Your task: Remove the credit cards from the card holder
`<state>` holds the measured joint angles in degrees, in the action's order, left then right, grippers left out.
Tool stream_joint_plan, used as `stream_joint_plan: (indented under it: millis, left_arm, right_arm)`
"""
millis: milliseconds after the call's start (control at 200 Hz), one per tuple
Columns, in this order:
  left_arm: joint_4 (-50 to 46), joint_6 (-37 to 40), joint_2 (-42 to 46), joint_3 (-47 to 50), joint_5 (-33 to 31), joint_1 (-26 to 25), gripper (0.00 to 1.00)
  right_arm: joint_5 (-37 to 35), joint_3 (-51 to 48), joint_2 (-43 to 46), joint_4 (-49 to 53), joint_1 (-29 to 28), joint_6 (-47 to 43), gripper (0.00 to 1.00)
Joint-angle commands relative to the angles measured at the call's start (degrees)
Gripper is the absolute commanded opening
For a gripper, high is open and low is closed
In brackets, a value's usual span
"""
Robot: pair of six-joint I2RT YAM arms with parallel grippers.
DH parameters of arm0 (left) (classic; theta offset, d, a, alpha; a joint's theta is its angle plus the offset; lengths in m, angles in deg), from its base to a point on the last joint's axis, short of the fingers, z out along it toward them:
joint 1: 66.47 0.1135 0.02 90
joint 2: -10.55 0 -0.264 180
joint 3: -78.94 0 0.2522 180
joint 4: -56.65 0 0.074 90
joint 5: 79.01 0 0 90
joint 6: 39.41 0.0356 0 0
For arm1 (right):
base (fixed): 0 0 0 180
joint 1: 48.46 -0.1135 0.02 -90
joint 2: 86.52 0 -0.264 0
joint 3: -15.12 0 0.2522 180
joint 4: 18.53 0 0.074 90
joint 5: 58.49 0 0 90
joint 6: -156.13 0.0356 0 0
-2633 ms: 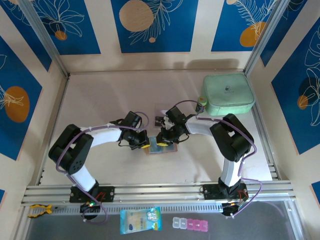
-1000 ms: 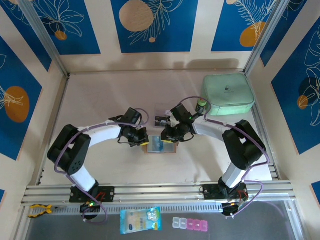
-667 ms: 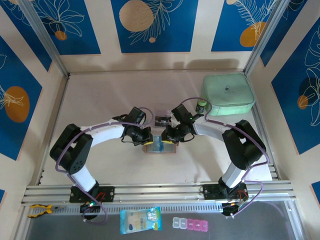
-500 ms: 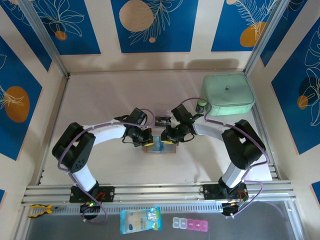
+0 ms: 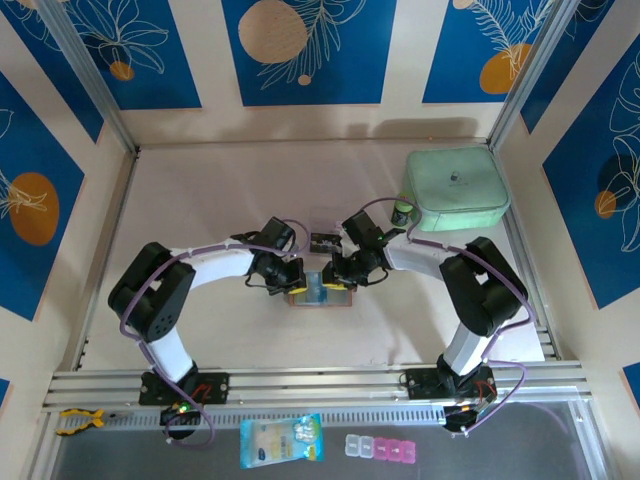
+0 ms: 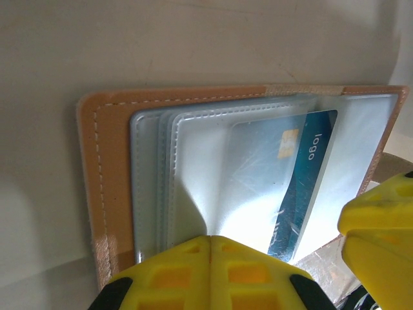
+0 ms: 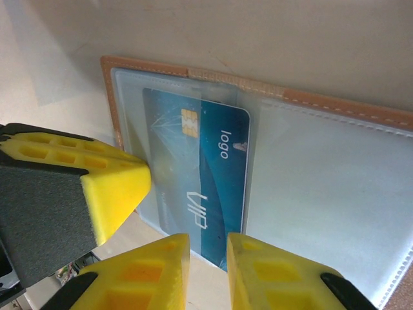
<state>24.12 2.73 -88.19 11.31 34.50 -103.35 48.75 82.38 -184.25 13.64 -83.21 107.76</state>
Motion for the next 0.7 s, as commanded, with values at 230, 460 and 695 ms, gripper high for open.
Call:
stream_joint_plan:
  millis: [230, 460, 695]
  left_arm:
    - [-1.89, 0.38, -1.03, -0.27, -0.79, -0.29, 0.03]
    - [-2.16, 0.56, -0.98, -0.27, -0.96, -0.29, 0.03]
    - [-2.31, 0.54, -1.11, -0.41, -0.83, -0.21, 0.03]
  right_arm:
    - [2.06, -0.47, -2.06, -0.65, 0.12, 0.3, 0.23]
    - [2.45, -0.41, -3.65, -1.27, 0.11, 0.47, 0.25]
    - [3.88, -0.56, -5.23, -2.83, 0.05, 0.74, 0.25]
